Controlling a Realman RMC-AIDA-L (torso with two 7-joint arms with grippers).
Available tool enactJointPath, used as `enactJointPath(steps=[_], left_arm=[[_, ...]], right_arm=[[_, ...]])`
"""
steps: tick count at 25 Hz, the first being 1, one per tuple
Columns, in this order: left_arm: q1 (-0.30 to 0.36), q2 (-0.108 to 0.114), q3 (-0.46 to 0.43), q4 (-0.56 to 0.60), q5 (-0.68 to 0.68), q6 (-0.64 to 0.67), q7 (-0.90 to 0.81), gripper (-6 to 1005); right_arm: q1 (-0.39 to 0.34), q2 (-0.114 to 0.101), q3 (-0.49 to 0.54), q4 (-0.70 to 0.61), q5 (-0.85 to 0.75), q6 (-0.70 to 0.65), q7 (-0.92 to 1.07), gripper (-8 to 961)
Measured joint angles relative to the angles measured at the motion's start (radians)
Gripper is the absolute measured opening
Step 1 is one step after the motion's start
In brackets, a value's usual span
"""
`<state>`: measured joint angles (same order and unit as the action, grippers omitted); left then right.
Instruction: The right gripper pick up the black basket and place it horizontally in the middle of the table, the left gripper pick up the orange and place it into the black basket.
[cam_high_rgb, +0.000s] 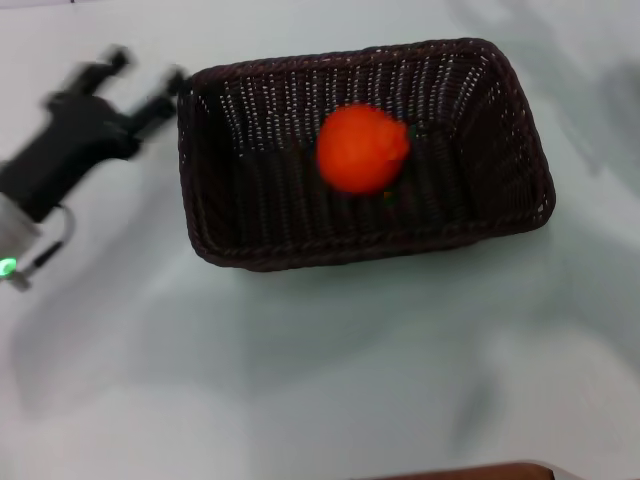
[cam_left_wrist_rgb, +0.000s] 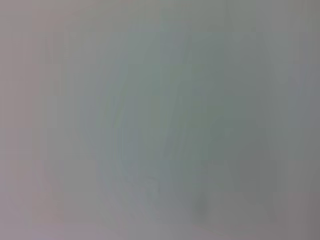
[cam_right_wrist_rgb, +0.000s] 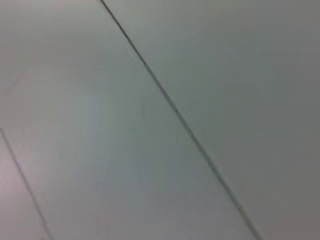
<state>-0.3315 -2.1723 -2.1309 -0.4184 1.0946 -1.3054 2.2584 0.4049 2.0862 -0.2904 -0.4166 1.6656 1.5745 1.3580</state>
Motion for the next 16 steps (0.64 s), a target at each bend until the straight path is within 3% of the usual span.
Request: enactJointPath(steps=[3,4,6,11,16], left_arm=[[0.003,0.0,-0.116,0.109,-0.123,-0.01,0.146,660],[0.004,0.0,-0.158,0.144,-0.163,-0.016,0.184,734],[0.011,0.0,-0.234,0.195,-0.217,-0.032,0.243,883],[0.059,-0.001,-0.404,0.265,-0.299,-0.09,0.311,915],[0.106,0.003,-0.497,0.268,-0.305,-0.138,0.313,915]], right_arm=[[-0.009,0.003,0.076,0.146,0.049,0.022,-0.256,882],[-0.019,0.006,0.139,0.248,0.085,0.04,-0.424,882],[-0.027,0.008,0.173,0.296,0.099,0.05,-0.514,882],[-0.074,0.011,0.297,0.443,0.109,0.084,-0.854,882],[-0.103,0.009,0.304,0.453,0.107,0.078,-0.882,882]])
